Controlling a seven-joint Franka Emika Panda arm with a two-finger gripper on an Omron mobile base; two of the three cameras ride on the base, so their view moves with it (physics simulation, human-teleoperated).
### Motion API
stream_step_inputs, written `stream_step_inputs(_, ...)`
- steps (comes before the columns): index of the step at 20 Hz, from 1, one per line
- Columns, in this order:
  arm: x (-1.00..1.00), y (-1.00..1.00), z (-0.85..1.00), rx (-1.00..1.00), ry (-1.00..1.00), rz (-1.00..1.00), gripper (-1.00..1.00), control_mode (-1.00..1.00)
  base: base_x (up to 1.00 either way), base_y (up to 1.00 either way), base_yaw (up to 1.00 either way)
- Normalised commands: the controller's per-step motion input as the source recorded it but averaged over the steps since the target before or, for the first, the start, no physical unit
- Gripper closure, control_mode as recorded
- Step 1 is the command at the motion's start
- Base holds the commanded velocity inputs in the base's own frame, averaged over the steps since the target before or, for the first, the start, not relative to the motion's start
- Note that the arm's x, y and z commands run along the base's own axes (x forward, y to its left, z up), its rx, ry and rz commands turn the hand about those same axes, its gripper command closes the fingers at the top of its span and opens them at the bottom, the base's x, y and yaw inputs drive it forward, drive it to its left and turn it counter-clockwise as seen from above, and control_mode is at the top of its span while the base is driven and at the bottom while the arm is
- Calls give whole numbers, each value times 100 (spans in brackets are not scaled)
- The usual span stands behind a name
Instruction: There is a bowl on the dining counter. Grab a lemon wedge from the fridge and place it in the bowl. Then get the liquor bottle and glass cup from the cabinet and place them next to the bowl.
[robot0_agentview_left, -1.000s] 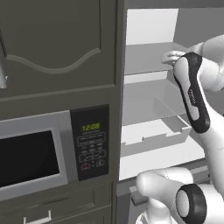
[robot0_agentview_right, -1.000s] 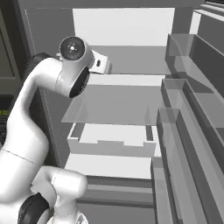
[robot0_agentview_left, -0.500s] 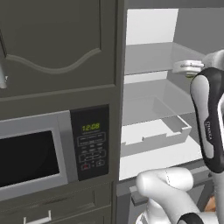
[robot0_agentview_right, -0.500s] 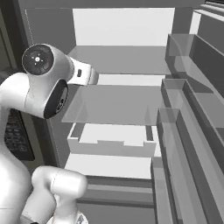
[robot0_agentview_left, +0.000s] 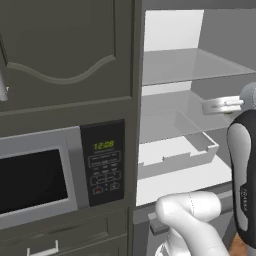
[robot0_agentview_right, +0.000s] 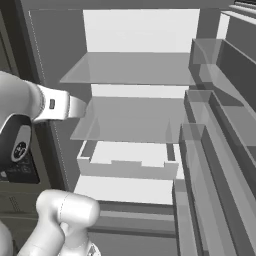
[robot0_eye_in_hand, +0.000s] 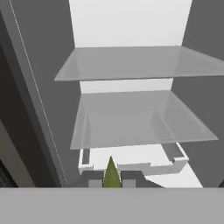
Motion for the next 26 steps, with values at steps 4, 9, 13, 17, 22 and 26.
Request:
stream_step_inputs(4,-67,25,-26,-16,22,0,100,-100,0,0,0)
stream_step_inputs(9,-24,11,-6,-6,7,0,100,100,-47,18,0)
stream_step_inputs(13,0,0,0,0,0,0,100,100,-100,23,0)
stream_step_inputs(17,0,0,0,0,0,0,100,100,-100,28,9)
stream_step_inputs(22,0,0,0,0,0,0,100,100,-84,66,56)
stream_step_inputs(26,0,0,0,0,0,0,100,100,-23,51,91)
